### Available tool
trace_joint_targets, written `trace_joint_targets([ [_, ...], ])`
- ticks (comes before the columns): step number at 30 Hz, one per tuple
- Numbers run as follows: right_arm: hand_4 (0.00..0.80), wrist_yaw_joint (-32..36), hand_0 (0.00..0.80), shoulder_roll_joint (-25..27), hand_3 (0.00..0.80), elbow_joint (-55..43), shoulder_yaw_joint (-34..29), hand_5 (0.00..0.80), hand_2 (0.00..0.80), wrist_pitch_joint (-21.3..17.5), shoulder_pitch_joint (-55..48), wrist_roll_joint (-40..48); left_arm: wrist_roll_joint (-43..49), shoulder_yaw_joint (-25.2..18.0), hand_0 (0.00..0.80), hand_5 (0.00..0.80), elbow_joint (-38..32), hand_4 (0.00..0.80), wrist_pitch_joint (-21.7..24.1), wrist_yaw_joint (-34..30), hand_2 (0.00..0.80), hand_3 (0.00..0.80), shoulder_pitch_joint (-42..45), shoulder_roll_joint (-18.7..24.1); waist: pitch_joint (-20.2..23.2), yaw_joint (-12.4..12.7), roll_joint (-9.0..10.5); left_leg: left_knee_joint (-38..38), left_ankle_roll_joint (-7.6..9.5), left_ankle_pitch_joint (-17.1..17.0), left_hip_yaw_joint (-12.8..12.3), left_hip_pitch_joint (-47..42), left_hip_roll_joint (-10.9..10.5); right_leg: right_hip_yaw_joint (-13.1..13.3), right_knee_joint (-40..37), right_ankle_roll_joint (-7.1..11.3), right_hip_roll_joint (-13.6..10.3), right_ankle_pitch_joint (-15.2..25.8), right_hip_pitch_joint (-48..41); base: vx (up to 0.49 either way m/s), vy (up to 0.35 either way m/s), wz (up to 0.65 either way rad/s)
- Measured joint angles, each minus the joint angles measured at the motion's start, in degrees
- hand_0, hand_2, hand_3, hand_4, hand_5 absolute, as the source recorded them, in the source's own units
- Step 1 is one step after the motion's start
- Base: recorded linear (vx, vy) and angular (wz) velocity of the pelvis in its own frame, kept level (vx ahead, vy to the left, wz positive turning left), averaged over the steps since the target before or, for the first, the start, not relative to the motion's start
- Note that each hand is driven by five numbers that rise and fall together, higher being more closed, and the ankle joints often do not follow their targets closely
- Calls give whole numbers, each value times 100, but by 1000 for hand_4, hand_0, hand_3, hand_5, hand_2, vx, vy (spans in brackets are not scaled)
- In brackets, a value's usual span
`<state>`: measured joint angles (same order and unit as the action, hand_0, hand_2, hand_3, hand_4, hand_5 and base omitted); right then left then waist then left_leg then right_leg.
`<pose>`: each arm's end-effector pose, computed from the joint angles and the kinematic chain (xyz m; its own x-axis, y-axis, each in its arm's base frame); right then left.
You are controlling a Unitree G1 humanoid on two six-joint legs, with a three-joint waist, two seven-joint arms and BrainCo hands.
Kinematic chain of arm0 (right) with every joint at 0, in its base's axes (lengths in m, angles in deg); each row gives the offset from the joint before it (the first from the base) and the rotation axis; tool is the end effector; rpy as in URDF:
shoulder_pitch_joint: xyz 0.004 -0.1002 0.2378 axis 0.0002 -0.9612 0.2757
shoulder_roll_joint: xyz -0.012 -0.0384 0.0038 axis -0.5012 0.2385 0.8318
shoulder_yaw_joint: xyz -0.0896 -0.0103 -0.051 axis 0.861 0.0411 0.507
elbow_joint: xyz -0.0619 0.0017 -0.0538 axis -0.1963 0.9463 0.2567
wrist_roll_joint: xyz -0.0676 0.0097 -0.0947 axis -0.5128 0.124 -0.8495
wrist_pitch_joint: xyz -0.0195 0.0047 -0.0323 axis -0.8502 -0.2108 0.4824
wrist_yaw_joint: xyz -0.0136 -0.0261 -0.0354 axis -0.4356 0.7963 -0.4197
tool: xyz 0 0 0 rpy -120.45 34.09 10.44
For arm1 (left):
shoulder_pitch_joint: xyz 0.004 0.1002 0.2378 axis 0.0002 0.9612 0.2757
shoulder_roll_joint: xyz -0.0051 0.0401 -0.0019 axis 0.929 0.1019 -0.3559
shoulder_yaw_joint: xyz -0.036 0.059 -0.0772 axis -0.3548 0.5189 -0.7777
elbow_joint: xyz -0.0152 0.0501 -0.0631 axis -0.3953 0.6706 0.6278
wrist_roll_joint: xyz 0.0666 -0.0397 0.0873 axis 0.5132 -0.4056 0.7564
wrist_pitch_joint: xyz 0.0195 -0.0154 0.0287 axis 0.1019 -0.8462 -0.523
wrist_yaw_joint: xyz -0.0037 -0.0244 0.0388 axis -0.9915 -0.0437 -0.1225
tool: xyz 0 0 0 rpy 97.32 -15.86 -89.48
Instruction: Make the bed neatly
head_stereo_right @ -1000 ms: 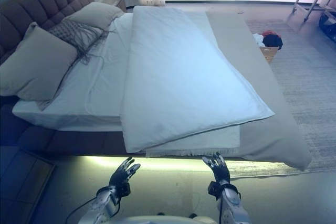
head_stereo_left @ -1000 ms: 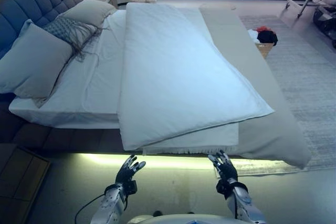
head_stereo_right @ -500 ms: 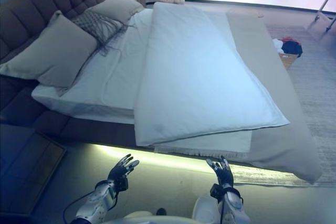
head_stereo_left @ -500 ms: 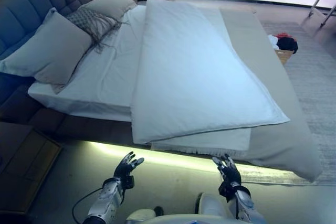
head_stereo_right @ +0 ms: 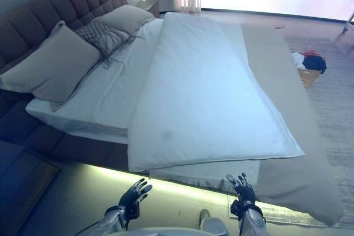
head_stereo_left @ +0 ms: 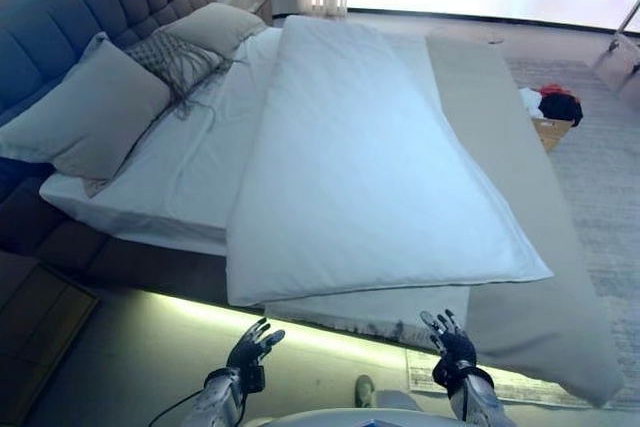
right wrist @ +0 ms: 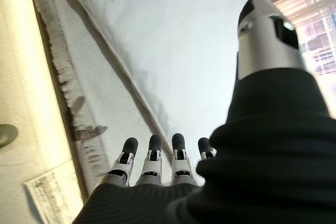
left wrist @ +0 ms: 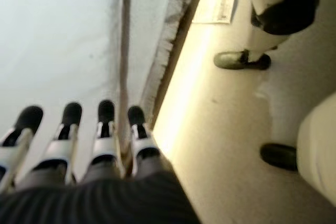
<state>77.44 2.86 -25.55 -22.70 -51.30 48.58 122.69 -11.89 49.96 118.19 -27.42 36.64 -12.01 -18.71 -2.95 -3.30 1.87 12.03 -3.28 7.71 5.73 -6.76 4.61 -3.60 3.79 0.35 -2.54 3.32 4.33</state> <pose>0.1150 -0.1990 -0.0898 0.7351 -0.1956 -0.6492 0.3989 0.8990 0.1808 0.1070 0.1814 -0.1016 0.7313 -0.1188 -0.6716 -0.0603 0.9696 -0.2371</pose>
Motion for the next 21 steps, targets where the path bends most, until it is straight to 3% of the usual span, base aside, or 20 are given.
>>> trace_joint_targets([
  [2, 0, 15, 0, -1, 0, 207, 6, 0, 0, 0, 97, -2, -81, 9, 0, 0, 72, 0, 36, 34, 0, 0, -165, 6, 35, 17, 142, 778, 1, -9, 81, 370, -45, 76, 0, -96, 51, -60, -7, 182, -202, 0],
  [4, 0, 11, 0, 35, 0, 470, 8, 0, 0, 1, 178, 2, -101, 60, 0, 0, 185, 0, 50, 42, 0, 0, -350, -16, 70, 129, 202, 1808, -39, -324, 72, 968, -54, 137, -17, -148, 107, -79, -59, 183, -127, -15],
  [6, 0, -7, 0, 44, 0, 490, 11, 0, 0, 0, 205, 10, -103, 94, 0, 0, 180, 0, 53, 44, 0, 0, -461, 12, 96, 143, 349, 2222, 65, -695, 49, 1264, -104, 113, -114, -243, 78, -103, -128, 171, -12, 8],
  [7, 0, -34, 0, 67, 0, 490, 17, 0, 0, 0, 242, 18, -103, 143, 0, 0, 167, 0, 51, 44, 0, 0, -493, 2, 70, 141, 365, 2177, 70, -652, 42, 1300, -93, 100, -103, -354, 87, -118, -119, 150, 32, 11],
  [10, 0, -123, 0, 107, 0, 469, 80, 0, 0, 1, 297, 79, -124, 239, 0, 0, 88, 0, -16, 101, 0, 0, -546, -20, 36, 131, 301, 1502, -2, -599, -110, 1343, -93, 76, -139, -416, 131, -132, -105, 211, 97, 10],
  [13, 0, -170, 0, 89, 0, 353, 214, 0, 0, 50, 283, 97, -223, 257, 0, 0, 42, 0, -28, 197, 0, 0, -560, -48, -29, 155, 346, -319, -10, -638, -81, 1129, -56, 183, -288, -413, 138, -131, -122, 260, 128, 14],
  [15, 0, -169, 0, 100, 0, 328, 211, 0, 0, 69, 266, 93, -223, 270, 0, 0, 43, 0, -28, 247, 0, 0, -560, -117, -96, 198, 260, -1064, -9, -639, -84, 1110, -8, 240, -437, -397, 186, -135, -140, 267, 137, -2],
  [16, 0, -161, 0, 116, 0, 328, 212, 0, 0, 96, 250, 93, -223, 269, 0, 0, 48, 0, -25, 271, 0, 0, -561, -190, -161, 286, 160, -1264, 10, -614, -92, 1033, -11, 370, -669, -299, 259, -194, -222, 252, 149, -37],
  [17, 0, -143, 0, 214, 0, 291, 208, 0, 0, 100, 243, 92, -223, 250, 0, 0, 35, 0, -14, 277, 0, 0, -527, -316, -179, 466, -232, -1370, 180, -386, -39, 1035, 283, 342, -446, -87, 572, -410, -243, 267, 179, -69],
  [18, 0, -111, 0, 189, 0, 344, 194, 0, 0, 144, 332, 80, -224, 228, 0, 0, -62, 0, -6, 267, 0, 0, -465, -331, -288, 606, -378, -1329, -282, -796, -130, 1052, 523, 279, 985, -191, 712, -680, 134, 317, 225, -67],
  [19, 0, -70, 0, 36, 0, 389, 203, 0, 0, 182, 340, 78, -229, 212, 0, 0, -86, 0, -6, 266, 0, 0, -430, -143, -356, 598, -129, -1175, -342, -945, -232, 999, 337, 368, 1449, -348, 511, -1303, 246, 303, 219, -36],
  [21, 0, 13, 0, -21, 0, 348, 204, 0, 0, 198, 178, 79, -251, 202, 0, 0, -24, 0, -32, 263, 0, 0, -278, -70, -314, 563, -73, -1110, -269, -933, -241, 954, 275, 400, 1445, -312, 421, -1412, 188, 311, 229, -5],
])
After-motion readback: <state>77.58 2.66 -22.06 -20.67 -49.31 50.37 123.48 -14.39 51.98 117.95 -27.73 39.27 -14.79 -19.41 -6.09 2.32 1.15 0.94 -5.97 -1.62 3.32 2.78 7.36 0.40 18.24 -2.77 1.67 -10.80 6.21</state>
